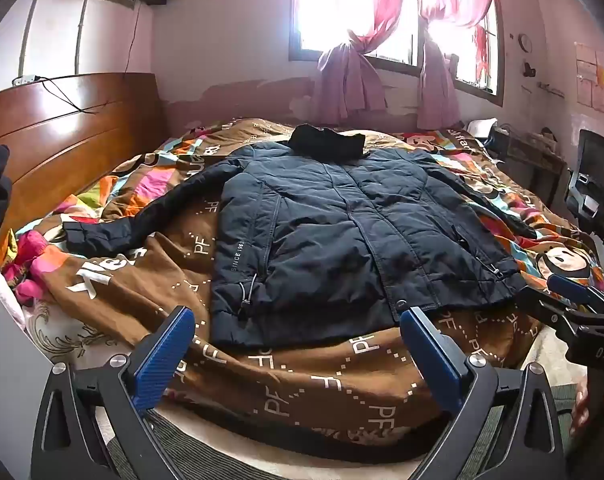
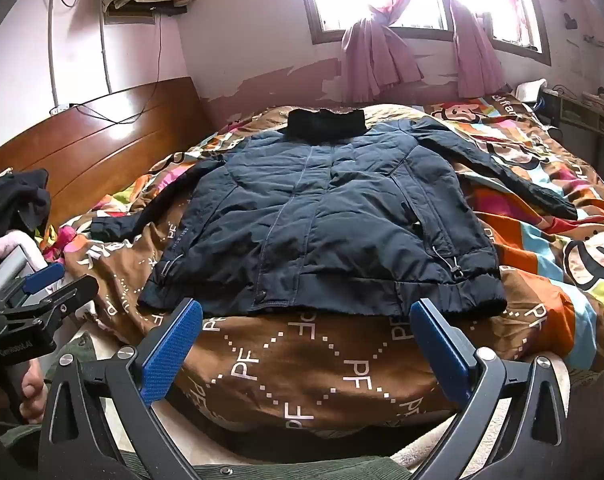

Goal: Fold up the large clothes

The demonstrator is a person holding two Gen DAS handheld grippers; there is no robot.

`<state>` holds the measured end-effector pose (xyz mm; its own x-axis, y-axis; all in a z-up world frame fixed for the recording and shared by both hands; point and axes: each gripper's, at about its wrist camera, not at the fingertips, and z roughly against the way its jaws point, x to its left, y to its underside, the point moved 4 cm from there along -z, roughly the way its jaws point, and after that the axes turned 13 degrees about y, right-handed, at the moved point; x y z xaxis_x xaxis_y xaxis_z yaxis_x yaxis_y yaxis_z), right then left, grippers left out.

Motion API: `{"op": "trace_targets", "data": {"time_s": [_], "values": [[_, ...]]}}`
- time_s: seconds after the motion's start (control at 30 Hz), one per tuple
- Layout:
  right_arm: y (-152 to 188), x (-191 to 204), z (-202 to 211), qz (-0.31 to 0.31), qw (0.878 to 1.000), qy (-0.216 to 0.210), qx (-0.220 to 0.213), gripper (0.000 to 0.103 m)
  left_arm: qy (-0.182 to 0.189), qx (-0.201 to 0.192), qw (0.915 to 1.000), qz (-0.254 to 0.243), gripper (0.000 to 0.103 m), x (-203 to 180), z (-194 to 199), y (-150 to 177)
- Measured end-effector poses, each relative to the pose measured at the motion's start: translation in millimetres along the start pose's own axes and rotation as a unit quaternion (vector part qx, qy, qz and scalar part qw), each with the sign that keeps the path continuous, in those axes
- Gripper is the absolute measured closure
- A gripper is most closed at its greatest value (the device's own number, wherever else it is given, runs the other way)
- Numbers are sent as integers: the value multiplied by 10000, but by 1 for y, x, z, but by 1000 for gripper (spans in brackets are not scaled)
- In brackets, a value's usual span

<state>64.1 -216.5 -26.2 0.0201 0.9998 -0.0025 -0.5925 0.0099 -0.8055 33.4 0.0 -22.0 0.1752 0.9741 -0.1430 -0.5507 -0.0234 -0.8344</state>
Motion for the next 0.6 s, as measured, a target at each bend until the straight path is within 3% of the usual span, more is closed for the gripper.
{"op": "trace_targets", "data": {"time_s": [0.6], "values": [[-1, -1, 1, -12, 10000, -9, 10, 1, 16, 21, 10000, 10, 0, 0, 0, 0]]}}
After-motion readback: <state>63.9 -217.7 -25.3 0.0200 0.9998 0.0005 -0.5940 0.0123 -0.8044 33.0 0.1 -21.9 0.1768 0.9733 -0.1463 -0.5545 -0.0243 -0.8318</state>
